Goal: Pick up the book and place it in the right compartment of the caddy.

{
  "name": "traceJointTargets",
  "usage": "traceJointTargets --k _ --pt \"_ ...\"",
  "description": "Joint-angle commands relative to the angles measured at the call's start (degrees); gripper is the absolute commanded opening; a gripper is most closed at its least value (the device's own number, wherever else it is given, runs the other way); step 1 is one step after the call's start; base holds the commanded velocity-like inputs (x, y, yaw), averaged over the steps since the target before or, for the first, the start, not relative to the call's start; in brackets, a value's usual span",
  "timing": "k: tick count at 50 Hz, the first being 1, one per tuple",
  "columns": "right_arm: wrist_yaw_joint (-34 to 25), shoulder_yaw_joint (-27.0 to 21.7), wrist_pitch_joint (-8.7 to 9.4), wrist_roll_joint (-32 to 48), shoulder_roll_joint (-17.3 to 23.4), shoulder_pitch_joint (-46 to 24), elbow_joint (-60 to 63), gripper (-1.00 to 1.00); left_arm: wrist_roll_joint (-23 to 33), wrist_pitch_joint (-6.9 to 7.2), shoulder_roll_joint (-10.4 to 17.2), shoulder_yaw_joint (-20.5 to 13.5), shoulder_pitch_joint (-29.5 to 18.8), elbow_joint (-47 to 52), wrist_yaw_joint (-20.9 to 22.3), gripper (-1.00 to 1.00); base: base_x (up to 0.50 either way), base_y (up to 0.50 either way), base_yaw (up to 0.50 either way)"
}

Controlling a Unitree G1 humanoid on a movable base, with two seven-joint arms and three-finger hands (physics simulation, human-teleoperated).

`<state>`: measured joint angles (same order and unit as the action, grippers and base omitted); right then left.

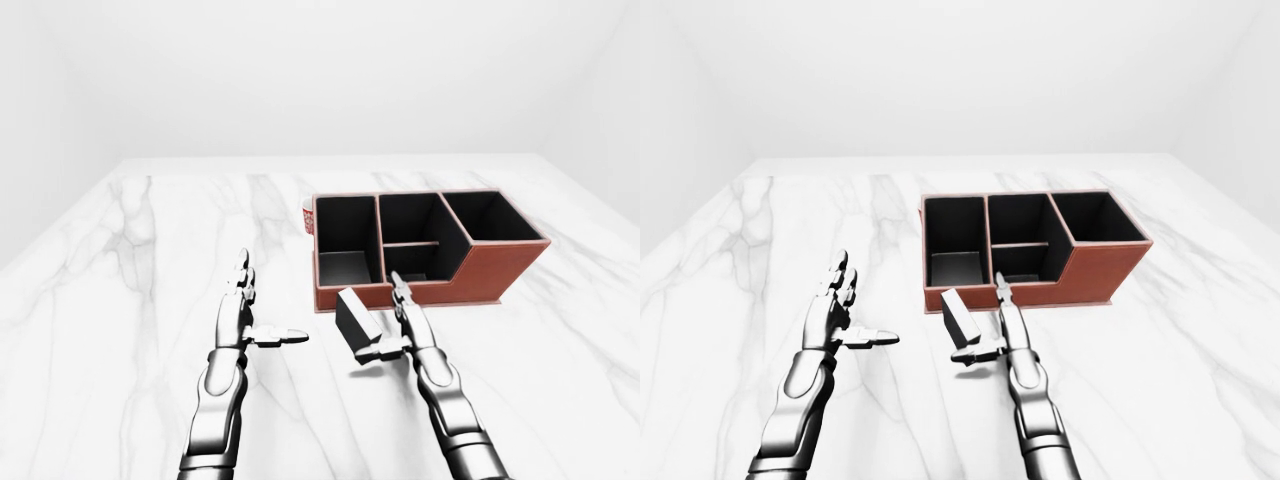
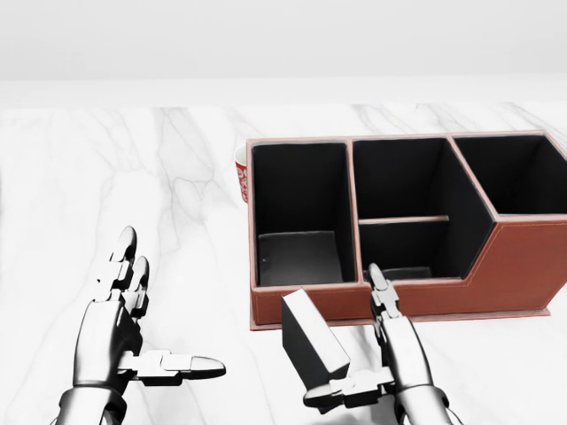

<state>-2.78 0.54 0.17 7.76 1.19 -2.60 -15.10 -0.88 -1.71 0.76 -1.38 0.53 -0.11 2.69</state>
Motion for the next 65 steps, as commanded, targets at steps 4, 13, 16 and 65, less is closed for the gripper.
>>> traceJointTargets --k 4,13,16,65 --pt "-0.2 0.4 -0.25 1.7 0.0 -0.3 -2.5 1.00 0.0 -0.03 0.1 0.0 -0.1 0.0 0.2 1.00 0.00 0.00 0.00" --pt "-0.7 1.0 0.78 2.6 -0.1 0.2 -2.1 1.00 0.1 0.00 0.0 0.1 0.1 0.2 0.2 1.00 0.00 0.00 0.00" --pt "-0.9 1.1 0.98 2.8 -0.2 0.3 -2.1 1.00 0.2 0.05 0.0 0.1 0.3 0.4 0.2 1.00 0.00 0.00 0.00" --pt "-3.3 3.7 -1.81 7.9 -0.8 0.9 -5.9 -1.00 0.1 0.07 0.0 0.1 0.1 0.2 0.3 1.00 0.00 0.00 0.00"
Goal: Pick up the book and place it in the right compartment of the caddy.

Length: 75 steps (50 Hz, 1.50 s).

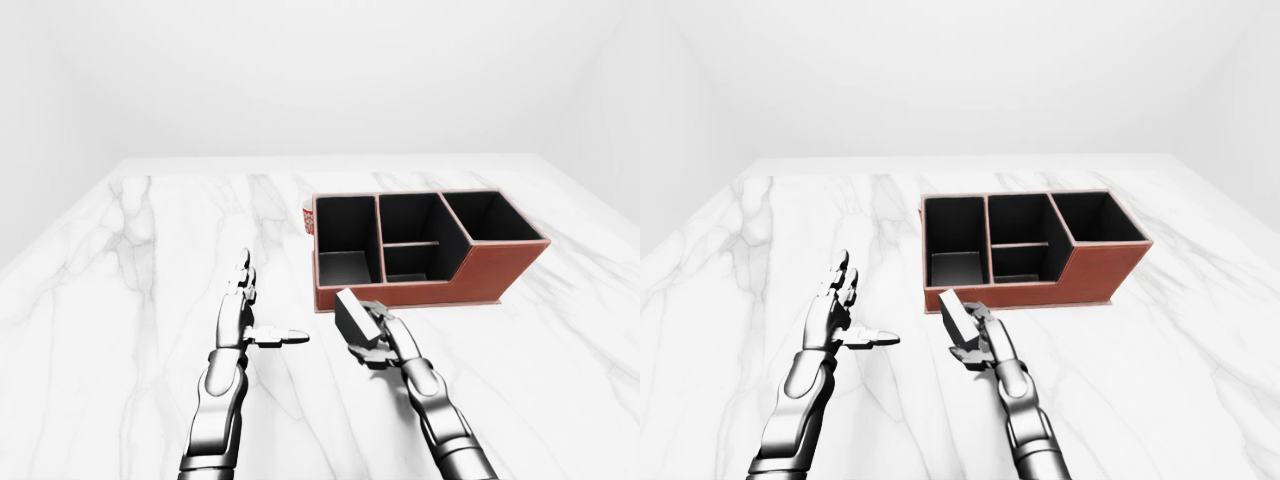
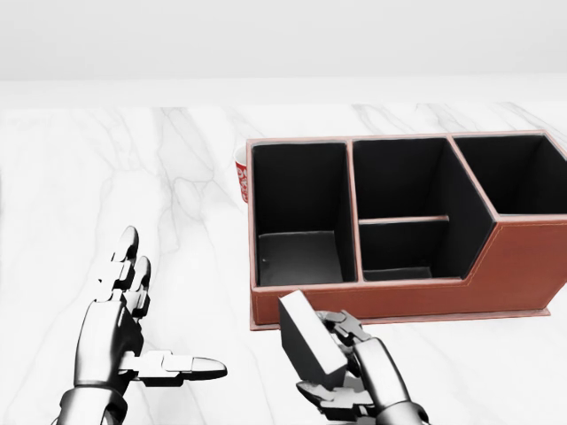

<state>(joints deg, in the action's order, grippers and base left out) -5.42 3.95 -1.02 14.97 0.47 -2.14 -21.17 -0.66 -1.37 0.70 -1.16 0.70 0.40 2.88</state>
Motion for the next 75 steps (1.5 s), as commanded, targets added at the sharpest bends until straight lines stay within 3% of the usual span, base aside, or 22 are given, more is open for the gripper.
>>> traceJointTargets --k 1,8,14,15,24,27,29,31,33,36,42,46,48,54,58,62,65,70,75 --pt "-0.5 0.2 -1.14 0.6 0.0 0.1 -0.7 -1.00 -0.1 -0.01 0.0 -0.1 -0.1 0.0 0.1 1.00 0.00 0.00 0.00" --pt "-0.5 0.0 -2.00 0.6 0.1 -0.2 -1.6 -1.00 0.0 0.27 0.0 0.1 0.1 0.4 0.1 1.00 0.00 0.00 0.00" --pt "-0.7 0.1 -0.85 0.8 -0.1 0.2 -0.2 -1.00 0.0 -0.39 0.0 0.0 0.0 -0.2 0.1 1.00 0.00 0.00 0.00" --pt "-0.8 0.2 -0.67 0.8 0.0 0.4 0.3 -1.00 0.0 0.04 0.0 0.1 0.1 0.4 0.1 1.00 0.00 0.00 0.00" --pt "-0.9 -0.2 -0.89 0.0 0.1 1.3 3.2 -1.00 0.0 -0.07 0.0 0.1 0.1 0.2 0.1 1.00 0.00 0.00 0.00" --pt "-1.2 -1.1 1.45 -1.8 -0.1 1.8 7.1 -1.00 0.2 0.15 0.0 0.1 0.2 0.4 0.0 1.00 0.00 0.00 0.00" --pt "-1.3 -1.4 2.60 -2.9 -0.1 2.1 9.3 -1.00 0.2 -0.46 0.0 0.0 0.0 -0.4 0.0 1.00 0.00 0.00 0.00" --pt "-1.4 -1.6 5.42 -3.8 -0.1 2.8 13.9 -1.00 0.3 -0.35 0.0 0.0 -0.1 -0.5 -0.1 1.00 0.00 0.00 0.00" --pt "-1.6 -1.7 6.02 -4.3 -0.1 3.5 18.3 -1.00 0.4 -0.24 0.0 0.1 -0.1 -0.5 -0.2 1.00 0.00 0.00 0.00" --pt "-1.5 -1.8 6.02 -4.8 0.2 4.1 24.1 -1.00 0.5 -0.09 0.0 0.2 -0.1 -0.4 -0.3 1.00 0.00 0.00 0.00" --pt "-2.3 -2.3 6.02 -6.4 0.3 4.0 35.6 -1.00 0.7 -1.70 0.0 0.0 -0.6 -2.7 -0.4 1.00 0.00 0.00 0.00" --pt "-2.4 -2.5 6.02 -6.6 0.6 3.6 39.9 -1.00 0.7 -1.16 0.1 -0.1 -0.8 -2.4 -0.5 1.00 0.00 0.00 0.00" --pt "-2.6 -2.7 6.02 -6.8 0.6 3.2 41.2 -1.00 0.8 -1.96 0.1 -0.1 -0.9 -3.3 -0.5 1.00 0.00 0.00 0.00" --pt "-3.1 -3.7 6.02 -8.0 0.9 0.0 48.0 -1.00 0.8 -1.96 0.1 -0.1 -0.9 -3.3 -0.5 1.00 0.00 0.00 0.00" --pt "-3.3 -4.7 6.02 -8.7 1.4 -2.8 50.9 -1.00 0.8 -0.66 0.0 0.1 -0.5 -1.5 -0.6 1.00 0.00 0.00 0.00" --pt "-3.2 -5.9 6.02 -9.4 2.1 -5.6 51.5 -1.00 0.9 -1.62 0.0 0.1 -0.6 -2.5 -0.6 1.00 0.00 0.00 0.00" --pt "-3.2 -7.6 6.02 -10.0 3.3 -8.9 52.4 -1.00 0.8 -0.86 0.0 0.1 -0.5 -1.7 -0.5 1.00 0.00 0.00 0.00" --pt "-2.9 -12.8 6.02 -12.2 8.2 -19.4 51.6 -1.00 0.8 -1.57 0.0 0.1 -0.5 -2.4 -0.4 1.00 0.00 0.00 0.00" --pt "-2.4 -16.4 6.02 -13.9 14.8 -29.9 46.8 -1.00 0.9 -1.16 0.0 0.1 -0.6 -2.1 -0.4 1.00 0.00 0.00 0.00"
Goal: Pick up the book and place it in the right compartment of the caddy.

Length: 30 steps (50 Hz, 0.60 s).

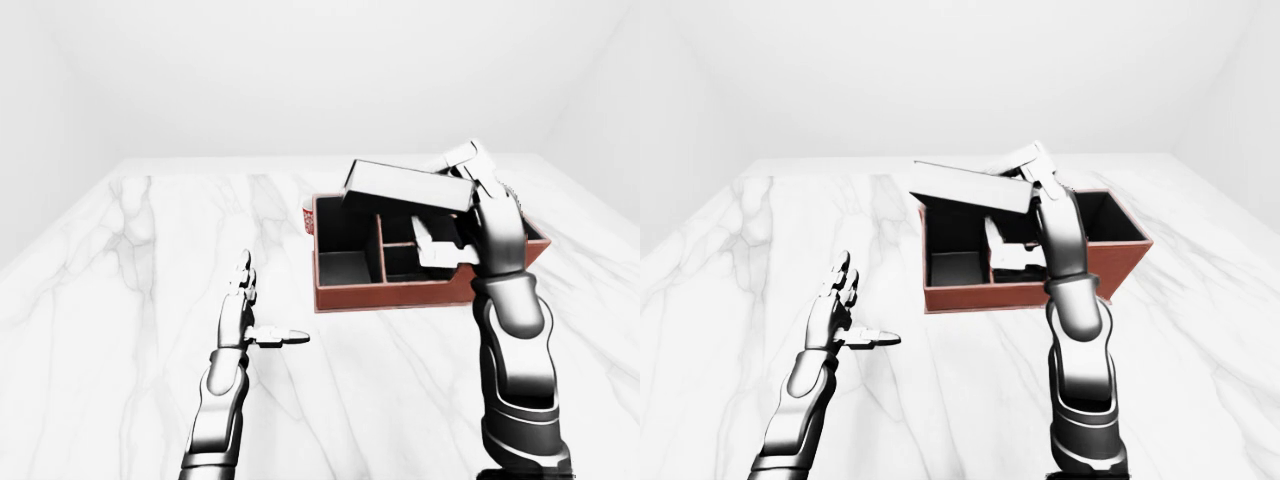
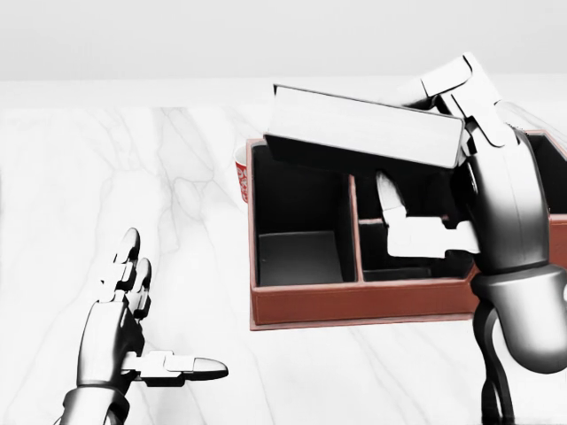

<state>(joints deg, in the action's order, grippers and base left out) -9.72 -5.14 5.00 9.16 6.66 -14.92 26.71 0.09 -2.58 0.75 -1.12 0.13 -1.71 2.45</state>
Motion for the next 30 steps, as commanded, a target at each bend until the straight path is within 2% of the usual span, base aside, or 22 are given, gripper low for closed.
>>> traceJointTargets --k 1,4,5,7,9,14,17,21,27,30 --pt "2.1 -7.3 0.00 -8.4 8.9 -17.3 -1.1 -1.00 0.1 0.04 0.0 0.1 0.0 -0.1 0.0 1.00 0.00 0.00 0.00" --pt "2.5 -9.2 0.00 -9.5 14.4 -25.9 -7.8 -1.00 0.2 0.43 -0.1 0.2 0.0 0.3 -0.1 1.00 0.00 0.00 0.00" --pt "2.6 -9.4 0.00 -9.9 15.8 -28.0 -10.2 -1.00 0.2 0.05 0.0 0.1 -0.2 -0.2 0.0 1.00 0.00 0.00 0.00" --pt "3.1 -9.6 0.00 -10.7 17.5 -30.3 -13.7 -1.00 0.2 -0.48 0.0 0.1 -0.2 -0.8 0.0 1.00 0.00 0.00 0.00" --pt "3.5 -9.5 0.00 -10.7 19.9 -34.0 -20.6 -1.00 0.3 -0.01 -0.1 0.2 -0.1 -0.3 -0.1 1.00 0.00 0.00 0.00" --pt "3.7 -9.0 0.00 -9.8 24.4 -41.0 -34.2 -1.00 0.3 -0.37 0.0 0.1 -0.4 -1.1 -0.1 1.00 0.00 0.00 0.00" --pt "3.6 -8.8 0.00 -9.4 26.1 -44.4 -41.9 -1.00 0.3 -0.43 0.0 0.1 -0.5 -1.3 -0.2 1.00 0.00 0.00 0.00" --pt "4.1 -8.0 0.00 -7.7 28.5 -50.7 -58.8 -1.00 0.5 1.23 -0.2 0.4 0.0 0.9 -0.4 1.00 0.00 0.00 0.00" --pt "5.2 -7.5 0.00 -6.6 31.1 -57.0 -74.6 -1.00 0.7 0.12 -0.2 0.4 -0.4 -0.8 -0.5 1.00 0.00 0.00 0.00" --pt "6.1 -7.1 0.00 -5.6 32.2 -59.3 -82.0 -1.00 0.7 0.77 -0.2 0.4 -0.4 -0.2 -0.5 1.00 0.00 0.00 0.00"
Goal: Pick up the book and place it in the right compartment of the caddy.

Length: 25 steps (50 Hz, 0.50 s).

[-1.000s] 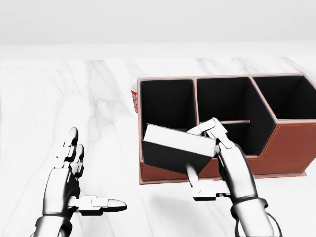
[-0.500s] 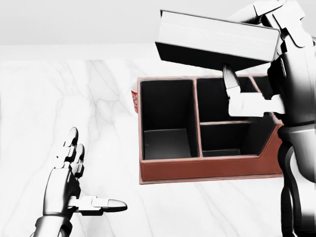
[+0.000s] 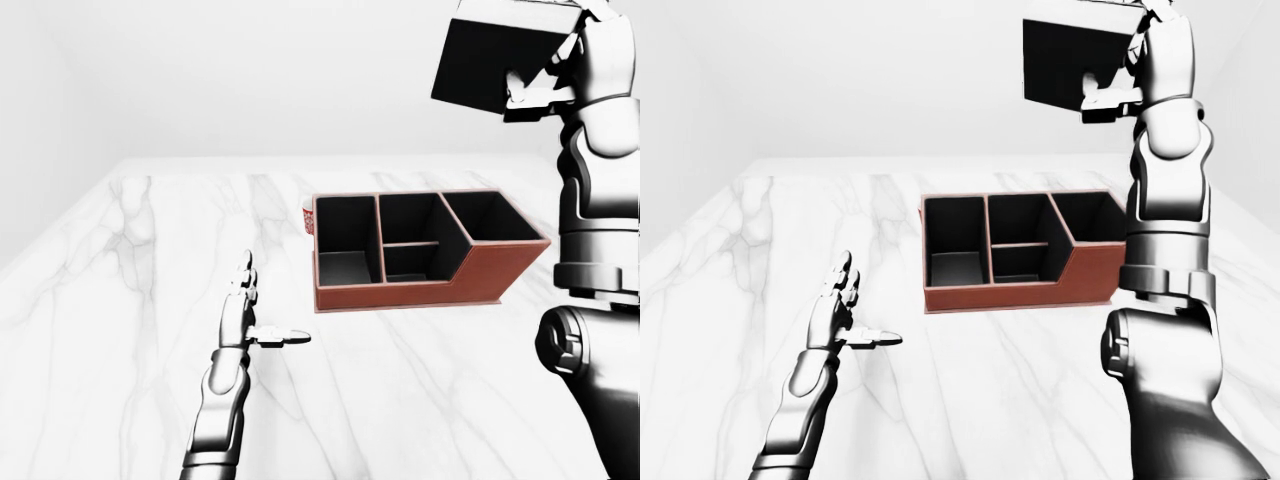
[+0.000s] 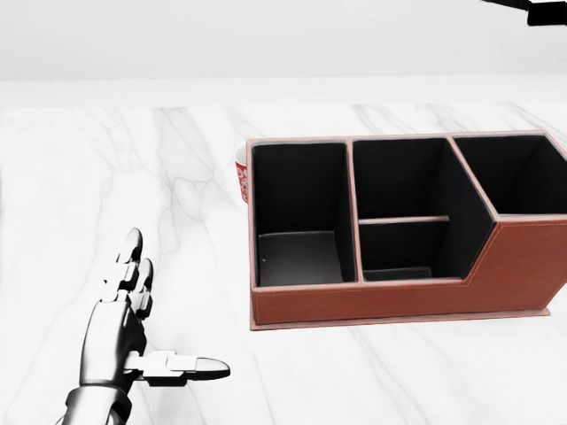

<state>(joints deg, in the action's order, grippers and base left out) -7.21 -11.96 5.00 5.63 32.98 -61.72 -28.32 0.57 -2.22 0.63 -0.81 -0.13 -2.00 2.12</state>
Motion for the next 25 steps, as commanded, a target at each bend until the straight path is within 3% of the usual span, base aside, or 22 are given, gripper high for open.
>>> traceJointTargets --k 1,2,6,16,19,22,25 --pt "3.9 -0.2 0.00 -1.8 6.0 -13.0 -28.6 -1.00 0.2 0.43 0.0 0.1 -0.1 0.1 -0.2 1.00 0.00 0.00 0.00" --pt "4.2 -0.1 0.00 -1.6 6.2 -13.4 -30.1 -1.00 0.2 0.65 -0.1 0.2 0.0 0.4 -0.2 1.00 0.00 0.00 0.00" --pt "5.2 -0.1 0.00 -0.8 7.1 -15.1 -35.3 -1.00 0.1 -0.85 0.1 -0.1 -0.4 -1.4 -0.1 1.00 0.00 0.00 0.00" --pt "6.2 0.0 0.00 1.4 9.0 -16.5 -39.6 -1.00 0.3 -1.37 0.1 0.0 -0.6 -2.1 -0.1 1.00 0.00 0.00 0.00" --pt "6.4 -0.2 0.00 1.7 9.0 -16.2 -40.2 -1.00 0.4 -0.07 0.0 0.2 -0.2 -0.4 -0.1 1.00 0.00 0.00 0.00" --pt "6.6 -0.3 0.00 2.0 9.2 -16.1 -40.6 -1.00 0.4 -1.26 0.0 0.0 -0.6 -2.0 -0.2 1.00 0.00 0.00 0.00" --pt "6.6 -0.2 0.00 2.3 9.2 -15.9 -40.7 -1.00 0.4 -1.21 0.0 0.1 -0.6 -1.9 -0.2 1.00 0.00 0.00 0.00"
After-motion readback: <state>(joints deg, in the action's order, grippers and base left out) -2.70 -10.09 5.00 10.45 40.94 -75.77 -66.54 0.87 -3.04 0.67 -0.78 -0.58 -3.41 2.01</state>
